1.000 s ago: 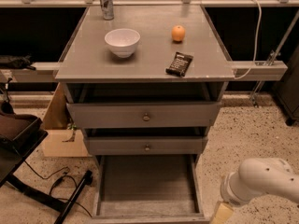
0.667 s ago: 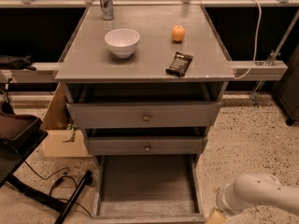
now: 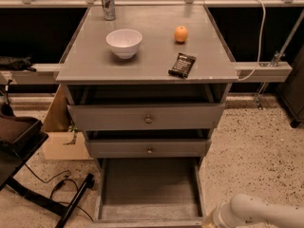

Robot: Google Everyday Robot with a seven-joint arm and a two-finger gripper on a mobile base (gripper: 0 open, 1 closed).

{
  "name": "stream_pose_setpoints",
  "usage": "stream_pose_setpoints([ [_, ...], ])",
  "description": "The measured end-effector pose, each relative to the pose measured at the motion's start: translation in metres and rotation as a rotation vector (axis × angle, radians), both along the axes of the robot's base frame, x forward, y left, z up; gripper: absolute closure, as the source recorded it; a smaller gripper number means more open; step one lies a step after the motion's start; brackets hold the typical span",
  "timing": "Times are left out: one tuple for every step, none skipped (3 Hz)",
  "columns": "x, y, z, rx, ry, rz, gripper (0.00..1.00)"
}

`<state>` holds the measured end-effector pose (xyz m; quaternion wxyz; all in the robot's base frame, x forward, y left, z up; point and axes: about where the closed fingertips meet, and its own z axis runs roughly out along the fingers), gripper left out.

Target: Close bottom drawer

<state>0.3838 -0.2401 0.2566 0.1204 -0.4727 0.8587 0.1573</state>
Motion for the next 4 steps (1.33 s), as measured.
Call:
stream_pose_setpoints([
  [-0.029, 0.01, -0.064, 0.055, 0.083, -0.023, 0.88],
  [-0.051, 0.012, -0.101, 0.087, 0.133, -0.043, 1.0],
  [-0.057, 0.022, -0.127, 0.135, 0.152, -0.067, 1.0],
  [-0.051, 0.037, -0.145, 0.212, 0.144, -0.097, 1.0],
])
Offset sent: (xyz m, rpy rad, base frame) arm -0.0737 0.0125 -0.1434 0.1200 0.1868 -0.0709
